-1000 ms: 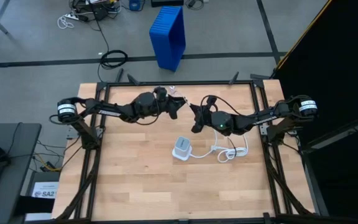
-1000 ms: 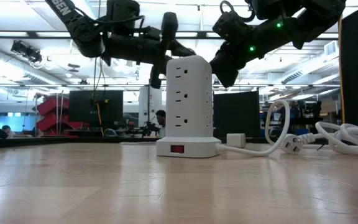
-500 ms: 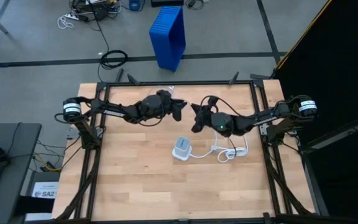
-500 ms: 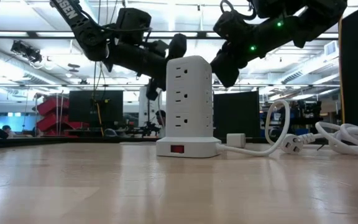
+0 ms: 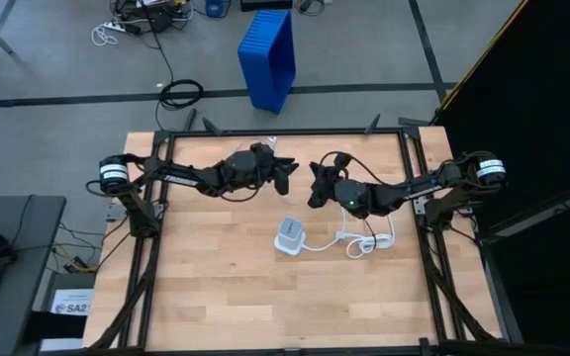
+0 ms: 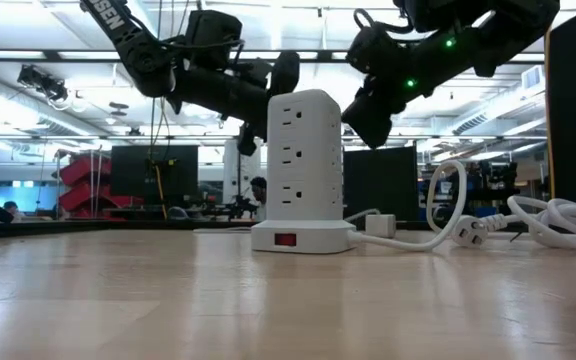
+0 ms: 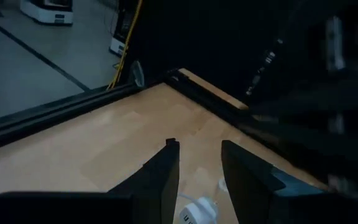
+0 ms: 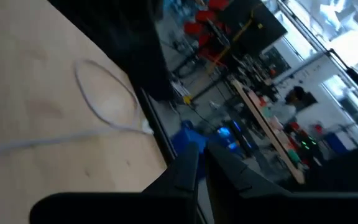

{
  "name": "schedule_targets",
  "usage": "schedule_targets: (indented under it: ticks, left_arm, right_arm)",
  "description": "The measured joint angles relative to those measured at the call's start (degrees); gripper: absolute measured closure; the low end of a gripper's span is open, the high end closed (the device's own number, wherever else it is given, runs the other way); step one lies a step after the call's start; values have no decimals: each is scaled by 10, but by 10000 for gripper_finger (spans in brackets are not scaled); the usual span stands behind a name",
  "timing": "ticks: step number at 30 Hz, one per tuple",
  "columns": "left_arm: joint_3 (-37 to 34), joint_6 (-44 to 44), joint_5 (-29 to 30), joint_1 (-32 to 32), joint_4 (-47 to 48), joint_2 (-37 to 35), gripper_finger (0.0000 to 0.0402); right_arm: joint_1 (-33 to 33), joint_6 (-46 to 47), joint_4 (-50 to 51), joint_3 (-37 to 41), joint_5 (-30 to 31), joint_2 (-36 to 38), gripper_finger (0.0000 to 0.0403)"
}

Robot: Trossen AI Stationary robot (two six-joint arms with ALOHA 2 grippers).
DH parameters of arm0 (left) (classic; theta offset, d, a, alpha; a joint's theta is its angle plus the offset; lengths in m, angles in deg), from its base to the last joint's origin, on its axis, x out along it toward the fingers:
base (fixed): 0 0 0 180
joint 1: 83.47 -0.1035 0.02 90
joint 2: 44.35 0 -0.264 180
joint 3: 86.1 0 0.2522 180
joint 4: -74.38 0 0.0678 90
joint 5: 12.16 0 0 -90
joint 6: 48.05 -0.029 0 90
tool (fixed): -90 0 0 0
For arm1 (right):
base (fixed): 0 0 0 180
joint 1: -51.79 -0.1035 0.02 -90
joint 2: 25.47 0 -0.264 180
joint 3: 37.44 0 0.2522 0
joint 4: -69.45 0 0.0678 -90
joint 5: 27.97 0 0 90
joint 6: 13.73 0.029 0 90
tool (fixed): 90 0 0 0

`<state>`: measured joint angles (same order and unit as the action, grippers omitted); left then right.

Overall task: Plug in charger
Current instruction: Insert the white charger cable into the white charger adapter

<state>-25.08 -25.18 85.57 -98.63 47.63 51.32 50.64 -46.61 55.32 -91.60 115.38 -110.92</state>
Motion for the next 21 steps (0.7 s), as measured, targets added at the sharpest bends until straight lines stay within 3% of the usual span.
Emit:
schedule_targets:
  ticks: [3, 6, 8, 12, 17, 21]
  left_arm:
    - [0, -44, -34, 0, 6, -2, 298]
    - [3, -75, -96, -3, 28, -2, 298]
    - [9, -83, -126, -4, 49, -2, 298]
    - [13, -94, -134, -5, 63, -2, 298]
    - [14, -106, -134, -5, 55, -2, 298]
    - [14, -106, -134, -5, 58, -2, 298]
  right_arm:
    - [0, 40, 59, 0, -8, 22, 387]
    - [15, 105, 154, 0, -61, 60, 371]
    - [44, 171, 232, 0, -143, 91, 359]
    - [141, 278, 350, 0, -366, 121, 333]
    - [246, 333, 381, 0, -501, 78, 300]
    - [268, 333, 344, 0, -582, 33, 275]
